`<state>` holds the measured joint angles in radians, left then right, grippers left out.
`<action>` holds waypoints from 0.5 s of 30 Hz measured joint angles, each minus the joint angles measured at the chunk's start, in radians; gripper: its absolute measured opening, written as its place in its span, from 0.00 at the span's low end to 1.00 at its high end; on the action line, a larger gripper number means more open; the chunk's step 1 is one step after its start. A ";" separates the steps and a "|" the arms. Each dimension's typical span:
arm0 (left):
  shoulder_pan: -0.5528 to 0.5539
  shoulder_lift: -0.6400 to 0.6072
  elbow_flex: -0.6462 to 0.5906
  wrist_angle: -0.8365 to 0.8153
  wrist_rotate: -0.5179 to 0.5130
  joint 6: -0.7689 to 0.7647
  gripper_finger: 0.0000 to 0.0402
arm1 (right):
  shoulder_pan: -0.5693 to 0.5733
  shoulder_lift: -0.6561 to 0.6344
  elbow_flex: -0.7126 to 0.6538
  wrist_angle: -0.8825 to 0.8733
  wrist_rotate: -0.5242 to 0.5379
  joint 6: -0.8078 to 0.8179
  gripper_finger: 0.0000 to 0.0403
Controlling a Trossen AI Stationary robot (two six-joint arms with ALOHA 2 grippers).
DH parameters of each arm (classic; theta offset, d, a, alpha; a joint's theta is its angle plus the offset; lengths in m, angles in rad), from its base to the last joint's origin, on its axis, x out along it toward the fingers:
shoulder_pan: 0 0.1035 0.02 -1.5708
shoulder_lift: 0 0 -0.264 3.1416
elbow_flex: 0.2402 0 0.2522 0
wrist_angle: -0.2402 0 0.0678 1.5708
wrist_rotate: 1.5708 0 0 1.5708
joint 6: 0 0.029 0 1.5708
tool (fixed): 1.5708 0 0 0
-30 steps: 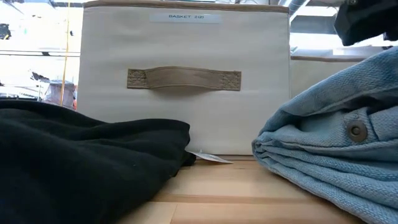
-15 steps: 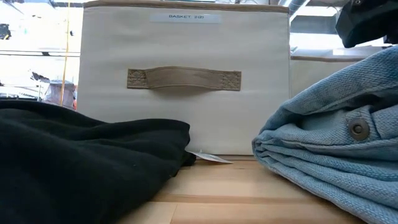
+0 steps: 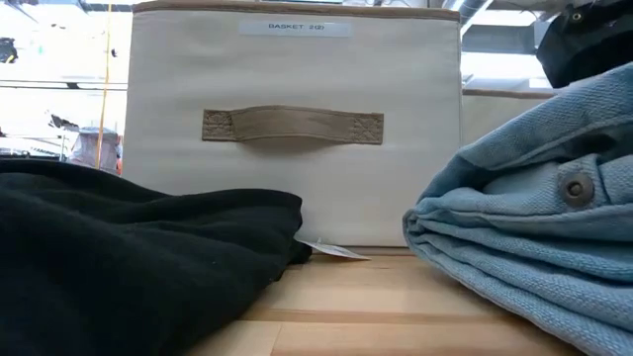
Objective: Sort clothes
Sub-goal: Put the light blue jeans in the right brown bin
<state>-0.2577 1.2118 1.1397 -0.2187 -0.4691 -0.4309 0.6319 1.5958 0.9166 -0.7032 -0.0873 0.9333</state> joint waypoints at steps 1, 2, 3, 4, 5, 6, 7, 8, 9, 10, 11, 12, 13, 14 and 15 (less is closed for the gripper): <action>0.000 0.000 0.000 0.000 0.000 0.000 0.44 | 0.000 0.005 0.000 0.006 -0.003 0.000 0.17; 0.001 0.000 0.000 0.000 0.000 0.001 0.44 | 0.000 0.008 0.001 0.011 -0.005 0.001 0.13; 0.001 0.000 0.000 0.000 0.000 0.003 0.44 | 0.000 0.009 0.001 0.012 -0.006 0.007 0.10; 0.001 0.000 0.000 0.000 0.000 0.006 0.44 | 0.000 0.007 0.003 0.011 -0.006 0.013 0.10; 0.001 0.000 0.000 0.000 0.000 0.008 0.44 | 0.000 -0.001 0.003 0.011 -0.006 0.016 0.10; 0.001 0.000 0.000 0.000 0.000 0.008 0.44 | 0.000 -0.011 0.003 0.009 -0.006 0.022 0.10; 0.001 0.000 0.000 0.000 0.000 0.008 0.44 | -0.002 -0.024 0.006 0.001 -0.003 0.030 0.10; 0.001 0.000 0.000 0.000 0.000 0.008 0.44 | -0.005 -0.041 0.012 -0.009 0.000 0.034 0.10; 0.001 0.000 0.000 0.000 0.000 0.008 0.44 | -0.005 -0.057 0.017 -0.022 0.003 0.038 0.10; 0.001 0.000 0.000 0.000 0.000 0.008 0.44 | -0.005 -0.075 0.024 -0.036 0.011 0.043 0.10; 0.001 0.000 0.000 0.000 0.000 0.008 0.44 | -0.005 -0.094 0.033 -0.052 0.020 0.048 0.10; 0.001 0.000 0.000 0.000 0.000 0.008 0.44 | -0.005 -0.114 0.042 -0.065 0.027 0.051 0.10; 0.001 0.000 0.000 0.000 0.000 0.008 0.44 | -0.005 -0.138 0.051 -0.074 0.035 0.054 0.10; 0.001 0.000 0.000 0.000 0.000 0.008 0.44 | -0.004 -0.161 0.058 -0.083 0.040 0.054 0.10; 0.001 0.000 0.000 0.000 0.000 0.008 0.44 | -0.004 -0.180 0.067 -0.090 0.047 0.053 0.10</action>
<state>-0.2569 1.2118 1.1400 -0.2188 -0.4686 -0.4232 0.6277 1.4163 0.9841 -0.7932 -0.0406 0.9859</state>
